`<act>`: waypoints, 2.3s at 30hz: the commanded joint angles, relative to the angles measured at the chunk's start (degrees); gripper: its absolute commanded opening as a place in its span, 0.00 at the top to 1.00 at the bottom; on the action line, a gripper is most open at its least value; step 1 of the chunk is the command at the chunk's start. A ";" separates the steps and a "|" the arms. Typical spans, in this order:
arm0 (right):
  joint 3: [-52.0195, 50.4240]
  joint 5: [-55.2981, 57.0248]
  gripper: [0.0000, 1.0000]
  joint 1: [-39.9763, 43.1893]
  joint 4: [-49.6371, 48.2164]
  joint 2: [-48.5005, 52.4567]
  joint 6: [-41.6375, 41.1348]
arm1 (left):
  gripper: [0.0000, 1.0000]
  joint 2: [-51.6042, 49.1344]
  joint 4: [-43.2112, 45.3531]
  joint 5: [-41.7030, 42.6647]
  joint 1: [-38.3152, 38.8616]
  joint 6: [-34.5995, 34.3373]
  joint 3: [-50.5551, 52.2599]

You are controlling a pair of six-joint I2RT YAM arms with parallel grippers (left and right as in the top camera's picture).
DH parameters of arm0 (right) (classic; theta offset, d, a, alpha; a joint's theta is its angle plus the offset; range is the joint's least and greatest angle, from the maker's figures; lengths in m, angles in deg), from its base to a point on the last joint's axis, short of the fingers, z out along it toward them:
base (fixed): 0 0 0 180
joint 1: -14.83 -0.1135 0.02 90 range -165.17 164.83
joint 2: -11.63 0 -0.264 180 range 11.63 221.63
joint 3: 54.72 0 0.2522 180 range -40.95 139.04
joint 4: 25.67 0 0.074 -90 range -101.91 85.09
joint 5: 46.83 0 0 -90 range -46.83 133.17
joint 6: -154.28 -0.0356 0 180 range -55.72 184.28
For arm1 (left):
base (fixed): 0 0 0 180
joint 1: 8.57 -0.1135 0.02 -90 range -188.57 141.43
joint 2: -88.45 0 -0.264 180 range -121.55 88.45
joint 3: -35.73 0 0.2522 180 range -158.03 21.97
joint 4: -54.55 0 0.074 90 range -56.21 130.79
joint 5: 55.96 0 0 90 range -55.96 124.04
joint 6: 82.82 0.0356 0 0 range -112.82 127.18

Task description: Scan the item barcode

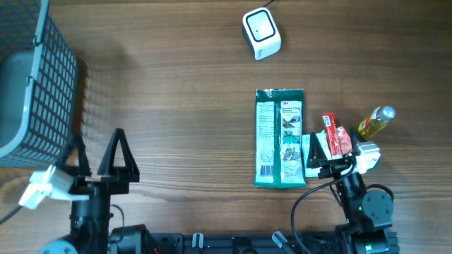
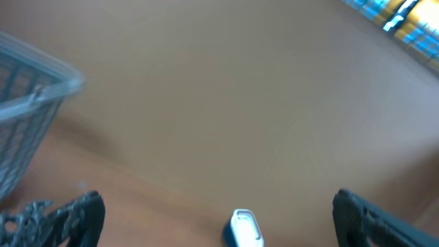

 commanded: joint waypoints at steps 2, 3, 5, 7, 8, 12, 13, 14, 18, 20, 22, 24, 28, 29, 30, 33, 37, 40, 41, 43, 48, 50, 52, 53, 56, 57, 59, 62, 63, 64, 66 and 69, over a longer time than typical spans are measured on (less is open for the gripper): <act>-0.04 -0.87 0.00 0.28 -0.11 -0.48 -0.44 | 0.00 6.64 21.97 -1.25 3.43 0.11 11.28; -0.04 -0.87 0.00 0.28 -0.11 -0.48 -0.46 | 0.00 7.52 24.57 -1.57 3.76 0.11 12.85; -0.04 -0.87 0.00 0.28 -0.11 -0.48 -0.46 | 0.00 7.80 29.79 -1.90 4.02 0.11 15.87; -0.04 -0.87 0.00 0.28 -0.11 -0.46 -0.46 | 0.00 7.80 30.75 -2.60 4.02 0.13 17.51; -0.04 -0.87 0.01 0.28 -0.11 -0.48 -0.46 | 0.00 7.80 30.75 -3.02 4.02 0.11 18.25; -0.04 -0.87 0.00 0.28 -0.11 -0.48 -0.46 | 0.00 7.80 30.60 -5.03 4.02 0.11 23.32; -0.04 -0.87 0.00 0.28 -0.11 -0.48 -0.44 | 0.00 7.80 30.60 -5.38 4.02 0.13 24.63; -0.04 -0.87 0.00 0.28 -0.11 -0.48 -0.46 | 0.00 7.80 30.62 -5.95 4.02 0.11 26.29; -0.04 -0.87 0.00 0.28 -0.11 -0.48 -0.44 | 0.00 7.80 30.60 -6.80 4.00 0.13 31.54; -0.04 -0.87 0.00 0.28 -0.11 -0.48 -0.46 | 0.00 7.80 30.56 -7.26 4.00 0.15 33.31; -0.04 -0.87 0.00 0.28 -0.11 -0.48 -0.48 | 0.00 7.80 29.99 -7.54 3.89 0.13 35.23; -0.04 -0.87 0.00 0.28 -0.11 -0.48 -0.46 | 0.00 7.80 29.14 -8.39 3.91 0.15 36.50; -0.04 -0.87 0.00 0.28 -0.11 -0.48 -0.46 | 0.00 7.80 18.49 -10.78 3.91 0.17 36.70; -0.04 -0.87 0.00 0.28 -0.11 -0.48 -0.44 | 0.00 7.80 15.26 -11.15 3.91 0.39 36.70; -0.04 -0.87 0.00 0.28 -0.11 -0.48 -0.46 | 0.00 7.80 12.11 -11.28 3.91 2.16 36.70; -0.04 -0.87 0.00 0.28 -0.11 -0.46 -0.46 | 0.00 7.80 12.11 -10.71 3.91 10.93 36.70; -0.04 -0.87 0.00 0.28 -0.11 -0.48 -0.44 | 0.00 7.82 11.63 -6.95 3.91 23.06 36.70; -0.04 -0.87 0.00 0.28 -0.11 -0.46 -0.44 | 0.00 7.80 11.67 -6.71 3.91 23.76 36.70; -0.04 -0.87 0.00 0.28 -0.11 -0.48 -0.46 | 0.00 7.80 11.67 -6.71 3.91 23.76 36.70; -0.04 -0.87 0.00 0.28 -0.11 -0.48 -0.44 | 0.00 7.78 11.67 -6.71 3.91 23.76 36.70; -0.04 -0.87 0.00 0.28 -0.11 -0.48 -0.44 | 0.00 7.74 11.69 -6.71 3.91 23.76 36.70; -0.04 -0.87 0.00 0.28 -0.11 -0.48 -0.46 | 0.00 7.74 11.69 -6.71 3.91 23.76 36.68; -0.04 -0.87 0.00 0.28 -0.11 -0.48 -0.44 | 0.00 7.74 11.69 -6.71 3.91 23.76 36.68; -0.04 -0.87 0.00 0.28 -0.11 -0.48 -0.44 | 0.00 7.74 11.69 -6.71 3.91 23.76 36.70; -0.04 -0.87 0.00 0.28 -0.11 -0.46 -0.46 | 0.00 7.74 11.69 -6.71 3.91 23.76 36.70; -0.04 -0.87 0.00 0.28 -0.11 -0.48 -0.46 | 0.00 7.74 11.67 -6.71 3.91 23.76 36.68; -0.04 -0.87 0.00 0.28 -0.11 -0.46 -0.48 | 0.00 7.74 11.67 -6.71 3.91 23.76 36.70; -0.04 -0.87 0.00 0.28 -0.11 -0.48 -0.46 | 0.00 7.74 11.67 -6.71 3.91 23.76 36.68; -0.04 -0.87 0.00 0.28 -0.11 -0.48 -0.48 | 0.00 7.74 11.67 -6.71 3.91 23.76 36.70; -0.04 -0.87 0.00 0.28 -0.11 -0.48 -0.46 | 0.00 7.74 11.67 -6.71 3.91 23.76 36.70; -0.04 -0.87 0.00 0.28 -0.11 -0.48 -0.44 | 0.00 7.74 11.69 -6.71 3.91 23.76 36.70; -0.04 -0.87 0.00 0.28 -0.11 -0.48 -0.44 | 0.00 7.74 11.69 -6.71 3.91 23.76 36.70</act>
